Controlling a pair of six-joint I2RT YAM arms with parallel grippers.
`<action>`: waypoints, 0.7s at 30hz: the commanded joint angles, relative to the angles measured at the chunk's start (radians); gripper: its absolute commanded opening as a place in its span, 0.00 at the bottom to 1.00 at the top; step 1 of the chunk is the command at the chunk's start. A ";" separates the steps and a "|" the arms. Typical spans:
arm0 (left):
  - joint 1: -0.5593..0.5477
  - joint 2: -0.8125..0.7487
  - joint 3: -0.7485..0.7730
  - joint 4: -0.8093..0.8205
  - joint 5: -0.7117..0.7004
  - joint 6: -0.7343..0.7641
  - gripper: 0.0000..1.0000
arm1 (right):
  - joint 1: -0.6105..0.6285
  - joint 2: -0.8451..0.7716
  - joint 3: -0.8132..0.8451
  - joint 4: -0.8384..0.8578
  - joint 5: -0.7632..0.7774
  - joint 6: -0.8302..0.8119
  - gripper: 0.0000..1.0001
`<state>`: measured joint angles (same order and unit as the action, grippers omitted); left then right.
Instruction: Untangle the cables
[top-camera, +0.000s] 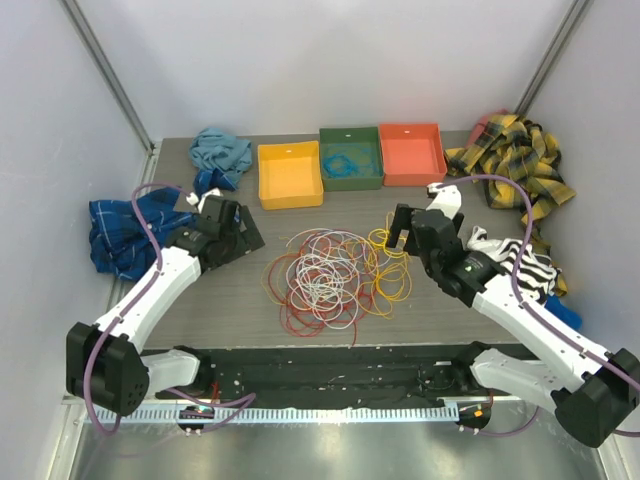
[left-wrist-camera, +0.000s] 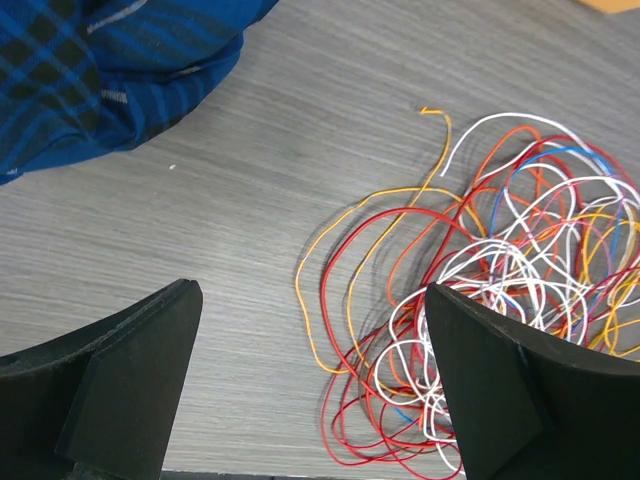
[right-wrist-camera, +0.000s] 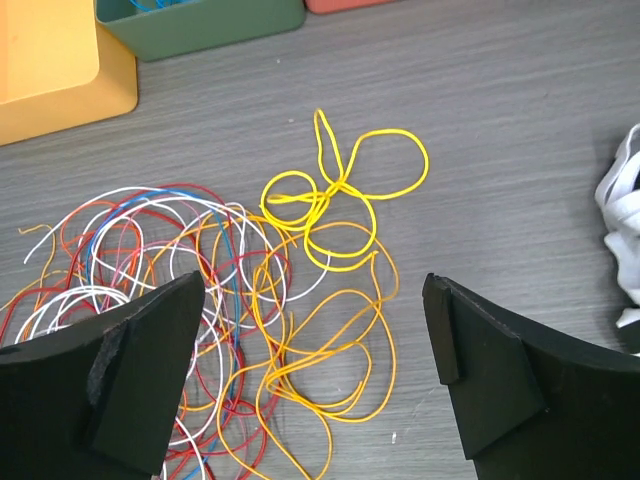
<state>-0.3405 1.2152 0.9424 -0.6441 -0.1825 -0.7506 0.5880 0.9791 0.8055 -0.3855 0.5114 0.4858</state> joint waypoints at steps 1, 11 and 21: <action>-0.003 -0.017 -0.025 0.009 0.024 0.016 1.00 | 0.018 0.026 0.095 -0.058 0.121 -0.027 1.00; -0.003 -0.046 -0.027 0.032 0.075 0.011 1.00 | 0.013 0.073 0.026 -0.023 0.145 0.056 0.98; -0.002 -0.086 -0.028 0.014 0.023 -0.019 1.00 | -0.016 0.129 -0.003 0.204 -0.024 0.076 0.64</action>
<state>-0.3405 1.1793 0.9115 -0.6384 -0.1192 -0.7555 0.5709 1.1778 0.8284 -0.3771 0.5446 0.5510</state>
